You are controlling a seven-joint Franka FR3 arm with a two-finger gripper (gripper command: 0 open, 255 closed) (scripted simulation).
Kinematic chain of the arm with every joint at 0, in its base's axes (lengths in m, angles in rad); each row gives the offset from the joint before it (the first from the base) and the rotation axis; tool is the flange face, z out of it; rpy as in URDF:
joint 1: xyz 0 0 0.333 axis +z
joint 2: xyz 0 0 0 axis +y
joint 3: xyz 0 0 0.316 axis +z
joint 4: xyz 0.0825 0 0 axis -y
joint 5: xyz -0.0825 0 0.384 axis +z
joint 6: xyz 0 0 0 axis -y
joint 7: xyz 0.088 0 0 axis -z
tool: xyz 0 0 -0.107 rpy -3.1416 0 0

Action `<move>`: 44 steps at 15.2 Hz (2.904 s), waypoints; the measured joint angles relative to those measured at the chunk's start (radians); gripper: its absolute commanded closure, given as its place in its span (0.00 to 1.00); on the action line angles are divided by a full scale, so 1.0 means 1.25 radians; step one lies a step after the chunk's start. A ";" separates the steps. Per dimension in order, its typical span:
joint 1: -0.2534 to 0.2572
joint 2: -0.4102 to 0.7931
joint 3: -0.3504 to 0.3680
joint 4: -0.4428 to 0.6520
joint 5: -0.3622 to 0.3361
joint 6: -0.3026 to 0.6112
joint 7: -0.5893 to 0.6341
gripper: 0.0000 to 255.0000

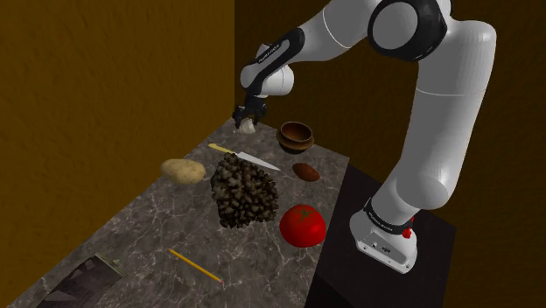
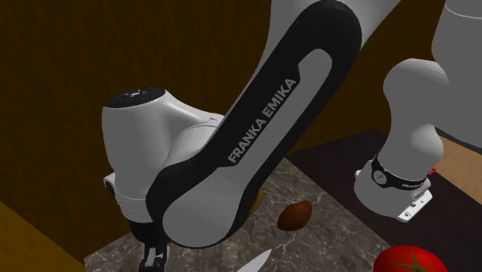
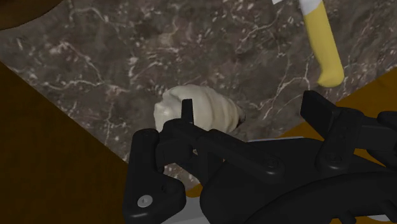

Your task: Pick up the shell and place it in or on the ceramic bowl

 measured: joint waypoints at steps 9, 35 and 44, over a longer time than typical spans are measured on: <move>-0.007 0.031 0.008 0.016 0.018 0.038 -0.015 0.00; 0.203 0.324 -0.263 0.477 -0.131 -0.382 0.842 0.00; 0.200 0.339 -0.260 0.473 -0.126 -0.364 0.841 1.00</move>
